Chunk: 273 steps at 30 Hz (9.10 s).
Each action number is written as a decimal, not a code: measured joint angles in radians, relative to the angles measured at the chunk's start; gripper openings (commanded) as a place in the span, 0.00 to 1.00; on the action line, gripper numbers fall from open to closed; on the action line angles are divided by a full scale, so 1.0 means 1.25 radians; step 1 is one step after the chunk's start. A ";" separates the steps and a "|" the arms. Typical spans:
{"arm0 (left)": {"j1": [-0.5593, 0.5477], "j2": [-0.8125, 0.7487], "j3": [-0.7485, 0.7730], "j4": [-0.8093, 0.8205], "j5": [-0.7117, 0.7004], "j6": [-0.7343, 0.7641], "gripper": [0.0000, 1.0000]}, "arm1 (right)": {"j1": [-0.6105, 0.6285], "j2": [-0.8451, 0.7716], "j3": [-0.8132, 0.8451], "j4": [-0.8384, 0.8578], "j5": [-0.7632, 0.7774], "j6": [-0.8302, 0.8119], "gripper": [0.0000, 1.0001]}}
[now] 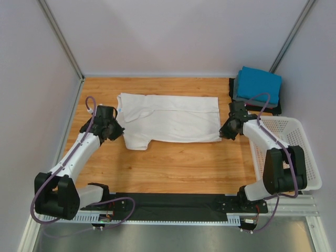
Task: Fold and stack the t-shirts
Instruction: Fold the tshirt
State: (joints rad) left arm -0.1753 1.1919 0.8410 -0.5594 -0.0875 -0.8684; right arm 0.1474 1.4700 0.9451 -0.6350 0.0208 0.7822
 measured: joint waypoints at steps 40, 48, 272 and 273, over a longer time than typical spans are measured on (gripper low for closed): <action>0.000 0.538 0.563 -0.053 -0.030 0.171 0.00 | -0.047 0.382 0.441 -0.109 0.069 -0.001 0.00; 0.000 0.584 0.620 -0.073 -0.031 0.204 0.00 | -0.048 0.433 0.522 -0.128 0.069 -0.020 0.00; -0.115 0.682 0.681 0.078 -0.131 -0.240 0.97 | 0.038 0.562 0.781 0.067 -0.135 -0.573 0.37; -0.114 0.700 0.675 0.062 -0.132 -0.254 0.97 | 0.037 0.581 0.782 0.065 -0.131 -0.584 0.36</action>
State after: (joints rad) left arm -0.3180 2.0674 1.6848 -0.4820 -0.2527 -1.1858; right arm 0.1940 2.1963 1.9232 -0.5537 -0.1432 0.0528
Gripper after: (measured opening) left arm 0.970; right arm 0.362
